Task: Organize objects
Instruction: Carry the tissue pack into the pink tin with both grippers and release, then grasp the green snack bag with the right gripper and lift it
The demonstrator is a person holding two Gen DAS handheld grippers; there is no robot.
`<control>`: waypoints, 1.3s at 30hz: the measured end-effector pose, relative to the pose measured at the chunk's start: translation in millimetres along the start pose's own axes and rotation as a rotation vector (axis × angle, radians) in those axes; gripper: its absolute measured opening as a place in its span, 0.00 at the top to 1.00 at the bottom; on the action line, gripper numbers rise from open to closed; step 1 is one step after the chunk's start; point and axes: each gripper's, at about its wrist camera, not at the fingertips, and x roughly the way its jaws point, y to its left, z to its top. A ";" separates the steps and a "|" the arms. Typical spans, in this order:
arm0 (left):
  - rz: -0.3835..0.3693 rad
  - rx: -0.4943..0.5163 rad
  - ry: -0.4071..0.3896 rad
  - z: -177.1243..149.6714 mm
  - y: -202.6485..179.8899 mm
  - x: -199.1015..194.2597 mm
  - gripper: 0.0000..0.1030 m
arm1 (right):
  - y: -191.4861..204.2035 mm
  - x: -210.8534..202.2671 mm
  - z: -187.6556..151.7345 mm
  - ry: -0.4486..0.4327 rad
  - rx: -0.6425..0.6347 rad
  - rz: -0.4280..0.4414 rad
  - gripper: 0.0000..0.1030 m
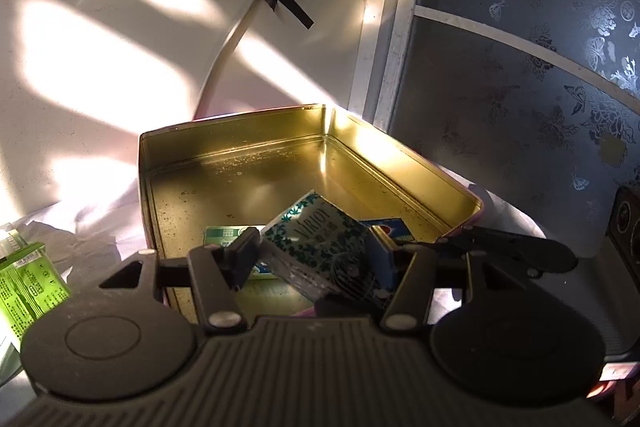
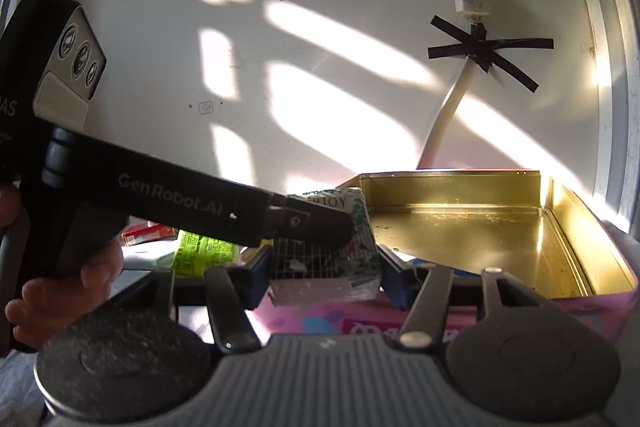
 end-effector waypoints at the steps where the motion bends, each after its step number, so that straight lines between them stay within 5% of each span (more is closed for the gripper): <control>1: 0.010 -0.011 0.021 2.3 2.3 8.8 0.40 | -7.6 6.7 1.4 0.022 0.011 0.003 0.46; 5: 0.066 -0.042 0.090 6.0 11.1 37.0 0.26 | -24.1 32.2 3.5 0.057 0.046 -0.014 0.42; 6: 0.088 -0.045 0.095 5.0 13.1 41.0 0.24 | -26.2 34.8 2.7 0.046 0.051 -0.027 0.34; 10: 0.115 -0.094 0.110 2.5 21.4 46.4 0.22 | -27.2 34.7 -4.9 0.030 0.052 -0.041 0.32; 20: 0.161 -0.089 -0.016 -2.7 9.8 -10.1 0.19 | -13.7 -2.4 -10.5 -0.030 0.036 -0.076 0.31; 28: 0.165 -0.204 -0.025 -33.6 32.0 -53.8 0.19 | -2.7 -5.2 2.3 0.040 0.051 0.046 0.55; 35: 0.197 -0.244 0.008 -65.3 46.5 -70.3 0.19 | -16.4 42.7 12.0 0.156 0.117 -0.088 0.57; 39: 0.218 -0.280 0.030 -79.1 57.5 -75.6 0.19 | -15.3 44.1 17.5 0.121 0.144 -0.132 0.54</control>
